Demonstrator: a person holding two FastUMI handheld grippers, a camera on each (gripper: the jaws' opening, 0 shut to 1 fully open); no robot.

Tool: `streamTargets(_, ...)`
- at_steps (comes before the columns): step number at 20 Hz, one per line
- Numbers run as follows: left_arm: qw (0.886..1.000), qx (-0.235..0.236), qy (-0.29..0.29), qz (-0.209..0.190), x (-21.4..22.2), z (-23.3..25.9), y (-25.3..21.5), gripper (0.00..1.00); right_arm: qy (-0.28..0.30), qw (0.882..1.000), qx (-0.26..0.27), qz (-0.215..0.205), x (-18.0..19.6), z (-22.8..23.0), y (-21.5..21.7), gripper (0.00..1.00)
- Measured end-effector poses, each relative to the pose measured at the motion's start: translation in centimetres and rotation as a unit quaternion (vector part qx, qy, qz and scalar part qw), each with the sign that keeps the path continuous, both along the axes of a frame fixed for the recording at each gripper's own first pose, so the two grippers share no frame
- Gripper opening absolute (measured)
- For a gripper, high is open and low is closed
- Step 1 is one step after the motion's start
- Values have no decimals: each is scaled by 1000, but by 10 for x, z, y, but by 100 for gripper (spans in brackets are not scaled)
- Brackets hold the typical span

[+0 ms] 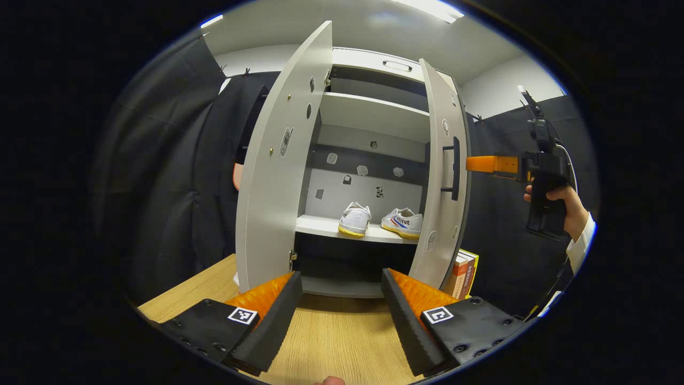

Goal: Grab one shoe with the right hand and put it into the shoe cabinet, grab the other shoe with the left hand and put it into the shoe cabinet; then close the right door with the right hand and the left door with the left hand.

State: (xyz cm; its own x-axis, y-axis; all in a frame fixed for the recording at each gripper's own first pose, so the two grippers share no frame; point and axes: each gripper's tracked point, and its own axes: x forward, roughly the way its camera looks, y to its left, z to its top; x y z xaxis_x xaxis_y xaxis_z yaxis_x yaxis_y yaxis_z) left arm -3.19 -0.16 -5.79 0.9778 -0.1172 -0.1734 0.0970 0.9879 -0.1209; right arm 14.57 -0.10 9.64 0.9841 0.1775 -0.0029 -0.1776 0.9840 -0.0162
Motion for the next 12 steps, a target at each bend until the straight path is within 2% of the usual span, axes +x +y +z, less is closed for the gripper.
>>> streamTargets(2,1000,1,0,-1,-1,-1,0,96,7,1000,-5,-1,8,-7,5,97)
streamTargets(3,1000,1,-1,0,-1,-1,0,96,6,1000,-10,-12,14,-9,4,93)
streamTargets(4,1000,1,-1,1,-2,-1,2,99,4,1000,-17,-23,20,-12,3,93)
streamTargets(7,1000,1,1,5,-1,-2,9,96,14,998,-26,-64,43,-23,-6,92)
streamTargets(9,1000,2,1,10,0,-3,16,96,22,998,11,-65,56,-24,-8,90)
streamTargets(12,1000,4,0,18,1,-3,27,96,37,996,59,-58,50,-25,-6,90)
